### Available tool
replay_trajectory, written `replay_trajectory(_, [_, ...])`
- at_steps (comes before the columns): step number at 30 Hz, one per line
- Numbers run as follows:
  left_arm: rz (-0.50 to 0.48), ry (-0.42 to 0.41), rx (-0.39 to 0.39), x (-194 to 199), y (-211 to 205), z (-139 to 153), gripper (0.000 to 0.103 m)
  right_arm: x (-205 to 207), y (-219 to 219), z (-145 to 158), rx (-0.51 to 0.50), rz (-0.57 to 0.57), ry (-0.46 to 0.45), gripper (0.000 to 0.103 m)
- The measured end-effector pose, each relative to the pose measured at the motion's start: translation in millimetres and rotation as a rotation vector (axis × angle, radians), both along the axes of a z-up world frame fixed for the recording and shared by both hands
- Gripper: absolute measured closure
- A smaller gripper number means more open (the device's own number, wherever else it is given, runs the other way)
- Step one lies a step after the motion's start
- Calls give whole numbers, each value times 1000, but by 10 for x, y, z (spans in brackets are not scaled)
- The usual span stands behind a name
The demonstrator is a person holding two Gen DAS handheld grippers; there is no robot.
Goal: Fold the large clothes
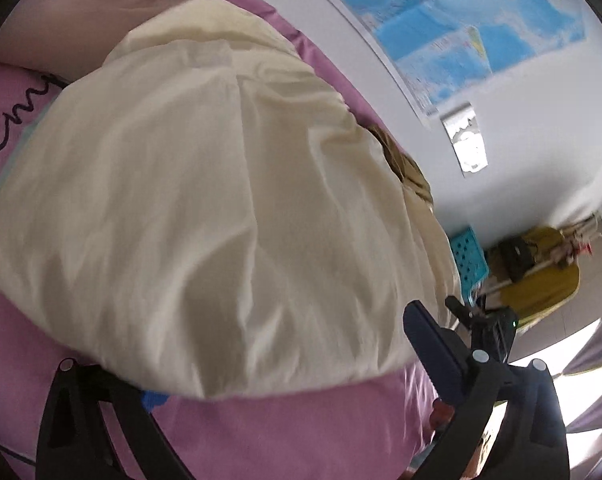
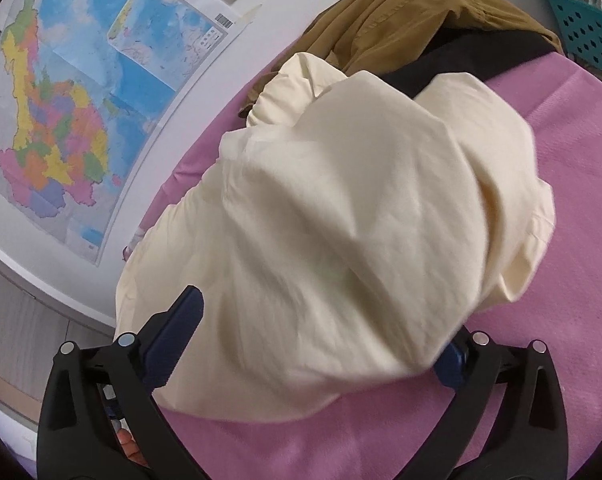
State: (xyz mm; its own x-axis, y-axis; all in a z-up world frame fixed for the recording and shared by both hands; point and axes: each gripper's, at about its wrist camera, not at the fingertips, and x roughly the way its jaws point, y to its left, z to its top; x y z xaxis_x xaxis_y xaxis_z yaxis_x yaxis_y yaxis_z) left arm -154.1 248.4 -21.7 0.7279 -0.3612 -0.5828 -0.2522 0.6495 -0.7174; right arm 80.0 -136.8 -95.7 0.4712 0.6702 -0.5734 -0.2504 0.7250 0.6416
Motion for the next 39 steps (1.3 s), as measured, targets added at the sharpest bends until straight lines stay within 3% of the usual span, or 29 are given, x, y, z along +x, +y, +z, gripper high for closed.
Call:
replay_trajectory(4, [44, 21, 13, 98, 12, -2, 6, 65, 49, 19, 14, -18, 6, 4])
replay_trajectory(8, [64, 48, 107, 239, -63, 19, 6, 109, 105, 33, 20, -28, 1, 4])
replay_trajectory(14, [101, 46, 168, 375, -78, 18, 6, 113, 187, 40, -9, -37, -31, 5])
replay_trajectory(20, [103, 58, 206, 418, -131, 37, 7, 147, 185, 9, 7, -61, -27, 16])
replay_trajectory(25, [101, 64, 225, 454, -138, 39, 7, 157, 339, 23, -18, -49, -39, 4])
replay_trajectory(31, [83, 59, 194, 502, -89, 27, 6, 205, 403, 25, -24, -64, -42, 5])
replay_trajectory(33, [84, 60, 176, 514, -62, 22, 6, 213, 424, 28, -45, -60, -45, 9])
replay_trajectory(35, [86, 63, 161, 531, -46, 20, 6, 235, 409, 7, -41, -56, -36, 24])
replay_trajectory(39, [81, 73, 169, 550, -37, 23, 8, 276, 369, -39, 6, -30, -15, 40])
